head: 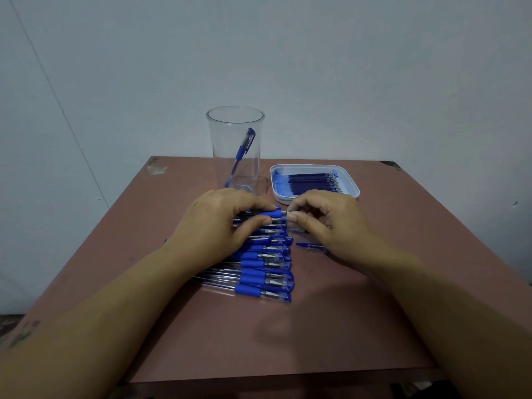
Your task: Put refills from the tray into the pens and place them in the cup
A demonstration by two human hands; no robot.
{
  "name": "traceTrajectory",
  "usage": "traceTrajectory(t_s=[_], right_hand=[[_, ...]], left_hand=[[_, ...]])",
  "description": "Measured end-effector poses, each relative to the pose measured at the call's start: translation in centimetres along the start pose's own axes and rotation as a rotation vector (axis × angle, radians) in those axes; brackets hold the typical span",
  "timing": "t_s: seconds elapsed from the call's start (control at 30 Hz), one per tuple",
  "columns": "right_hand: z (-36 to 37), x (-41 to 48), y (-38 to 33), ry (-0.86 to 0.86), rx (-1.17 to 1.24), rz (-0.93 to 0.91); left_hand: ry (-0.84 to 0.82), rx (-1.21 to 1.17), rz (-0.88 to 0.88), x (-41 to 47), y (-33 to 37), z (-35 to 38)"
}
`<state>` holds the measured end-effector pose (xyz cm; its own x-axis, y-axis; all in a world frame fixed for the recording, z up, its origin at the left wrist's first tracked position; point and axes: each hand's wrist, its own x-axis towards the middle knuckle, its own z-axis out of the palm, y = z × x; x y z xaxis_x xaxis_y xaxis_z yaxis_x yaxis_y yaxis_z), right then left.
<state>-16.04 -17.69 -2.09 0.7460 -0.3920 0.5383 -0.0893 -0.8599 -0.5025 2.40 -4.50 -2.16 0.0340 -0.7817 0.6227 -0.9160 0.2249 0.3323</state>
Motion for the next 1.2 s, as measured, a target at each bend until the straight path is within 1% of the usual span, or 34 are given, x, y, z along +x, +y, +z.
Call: traceTrajectory(t_s=[0.13, 0.23, 0.33, 0.43, 0.5, 0.57, 0.7, 0.77, 1.0, 1.2], right_hand=[[-0.5, -0.2, -0.5, -0.035, 0.088, 0.103], [-1.9, -0.7, -0.5, -0.108, 0.12, 0.22], [-3.4, -1.2, -0.4, -0.225, 0.046, 0.272], [-3.9, -1.4, -0.1, -0.361, -0.167, 0.247], [-3.9, -1.4, 0.1, -0.388, -0.209, 0.245], [-3.8, -1.4, 0.1, -0.341, -0.202, 0.233], [-3.6, -1.3, 0.2, -0.116, -0.059, 0.249], [-3.4, -1.2, 0.0, -0.099, -0.025, 0.234], [-2.0, -0.8, -0.4, -0.062, -0.021, 0.099], [-1.7, -0.6, -0.2, -0.007, 0.003, 0.108]], left_hand=[[0.008, 0.003, -0.01, 0.0, -0.1, 0.1], [0.035, -0.001, -0.047, 0.0, -0.4, 0.0], [0.036, -0.016, -0.073, -0.2, -0.7, -0.2], [0.022, -0.028, -0.092, -0.2, -0.7, -0.2], [0.021, -0.029, -0.091, -0.2, -0.7, -0.1], [0.021, -0.028, -0.088, -0.2, -0.7, -0.2], [-0.002, -0.014, -0.074, -0.2, -0.7, -0.2], [-0.006, -0.01, -0.065, -0.2, -0.6, -0.2], [-0.013, -0.007, -0.035, -0.1, -0.5, 0.0], [0.03, -0.019, -0.029, -0.1, -0.3, 0.0]])
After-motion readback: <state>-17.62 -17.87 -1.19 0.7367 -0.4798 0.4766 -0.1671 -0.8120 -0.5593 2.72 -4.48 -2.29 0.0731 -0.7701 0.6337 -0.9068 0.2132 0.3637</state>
